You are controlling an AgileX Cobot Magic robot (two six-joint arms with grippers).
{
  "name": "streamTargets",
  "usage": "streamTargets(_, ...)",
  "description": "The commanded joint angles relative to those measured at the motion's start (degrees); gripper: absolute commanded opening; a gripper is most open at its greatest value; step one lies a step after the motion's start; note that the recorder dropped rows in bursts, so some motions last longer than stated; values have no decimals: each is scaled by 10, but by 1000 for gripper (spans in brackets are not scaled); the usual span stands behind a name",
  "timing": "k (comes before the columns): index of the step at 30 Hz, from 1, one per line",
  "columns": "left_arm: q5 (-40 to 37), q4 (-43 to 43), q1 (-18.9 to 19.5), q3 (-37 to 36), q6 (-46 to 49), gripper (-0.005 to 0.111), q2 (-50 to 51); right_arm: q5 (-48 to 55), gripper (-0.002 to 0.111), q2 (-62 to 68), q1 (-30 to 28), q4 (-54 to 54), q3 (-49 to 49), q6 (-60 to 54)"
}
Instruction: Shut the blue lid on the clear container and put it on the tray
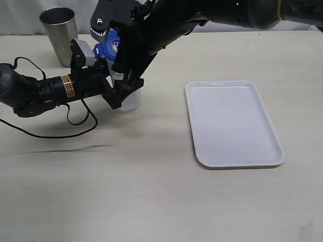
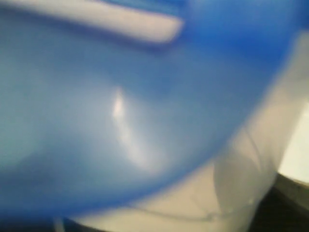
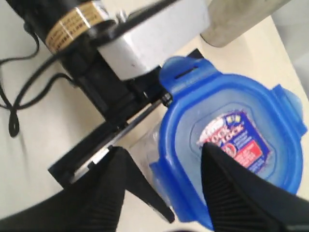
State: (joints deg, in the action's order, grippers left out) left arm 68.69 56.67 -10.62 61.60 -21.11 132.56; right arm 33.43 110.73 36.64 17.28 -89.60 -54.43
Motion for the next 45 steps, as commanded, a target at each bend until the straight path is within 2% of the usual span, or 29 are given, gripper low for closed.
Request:
streamTargets(1, 13, 7, -5, -2, -1, 0, -1, -23, 47, -42, 0, 21, 3, 74)
streamTargets(8, 13, -3, -5, -2, -1, 0, -1, -62, 47, -85, -41, 16, 3, 289)
streamTargets(11, 10, -3, -5, -2, -1, 0, -1, -38, 44, -80, -72, 16, 3, 379)
streamTargets(13, 9, -3, -5, -2, -1, 0, -1, -13, 43, -68, -92, 21, 3, 401)
streamTargets(16, 8, -3, -5, -2, -1, 0, -1, 5, 44, -43, -114, 73, 3, 384)
streamTargets(21, 7, -3, -5, -2, -1, 0, -1, 52, 44, 2, -139, 246, -18, 267)
streamTargets(23, 6, -3, -5, -2, -1, 0, -1, 85, 44, 23, -139, 275, -39, 249)
streamTargets(27, 6, -3, -5, -2, -1, 0, -1, 123, 43, 60, -138, 251, -76, 271)
streamTargets(37, 5, -3, -5, -2, -1, 0, -1, 151, 43, 88, -138, 234, -79, 283)
streamTargets(45, 5, -2, -5, -2, -1, 0, -1, 213, 43, 132, -138, 314, -79, 234)
